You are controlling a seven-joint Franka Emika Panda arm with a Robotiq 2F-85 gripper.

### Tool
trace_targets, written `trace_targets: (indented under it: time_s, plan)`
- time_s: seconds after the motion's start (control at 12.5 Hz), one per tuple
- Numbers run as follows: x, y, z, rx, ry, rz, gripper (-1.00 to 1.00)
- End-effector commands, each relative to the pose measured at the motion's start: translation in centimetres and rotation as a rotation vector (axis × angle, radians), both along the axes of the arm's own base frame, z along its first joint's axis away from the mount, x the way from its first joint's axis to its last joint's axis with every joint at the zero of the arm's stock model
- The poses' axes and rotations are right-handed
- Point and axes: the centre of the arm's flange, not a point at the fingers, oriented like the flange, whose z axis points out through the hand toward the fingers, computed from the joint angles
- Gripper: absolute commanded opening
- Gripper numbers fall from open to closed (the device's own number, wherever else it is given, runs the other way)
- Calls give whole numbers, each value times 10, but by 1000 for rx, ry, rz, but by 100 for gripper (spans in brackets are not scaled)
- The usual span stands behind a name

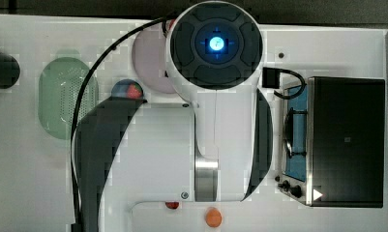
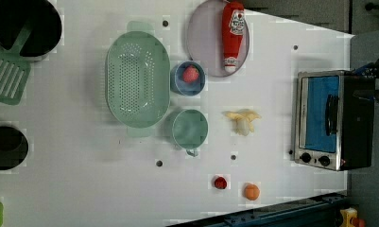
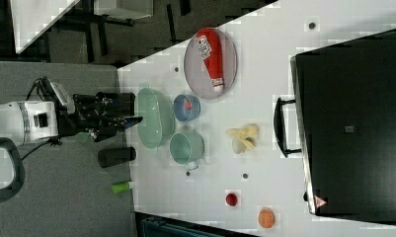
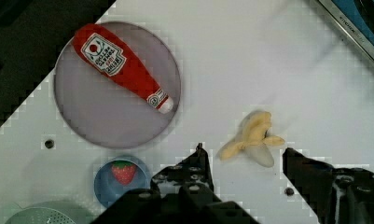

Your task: Pick Banana and place it in mug.

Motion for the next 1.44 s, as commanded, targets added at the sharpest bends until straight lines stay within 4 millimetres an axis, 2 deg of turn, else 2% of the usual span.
trace_targets:
  time_s: [0.08, 0.24, 0.4, 0.56, 1.12, 1.44]
  plan:
    - [-88, -42, 14, 45, 53, -75, 57]
    - [-88, -41, 10, 45, 62, -74, 99]
    - [-87, -39, -3, 44, 85, -70, 100]
    - [-80, -36, -29, 42, 105, -38, 100]
    - [-50, -35, -169, 28, 93, 341, 100]
    - [-49, -34, -247, 15, 86, 642, 100]
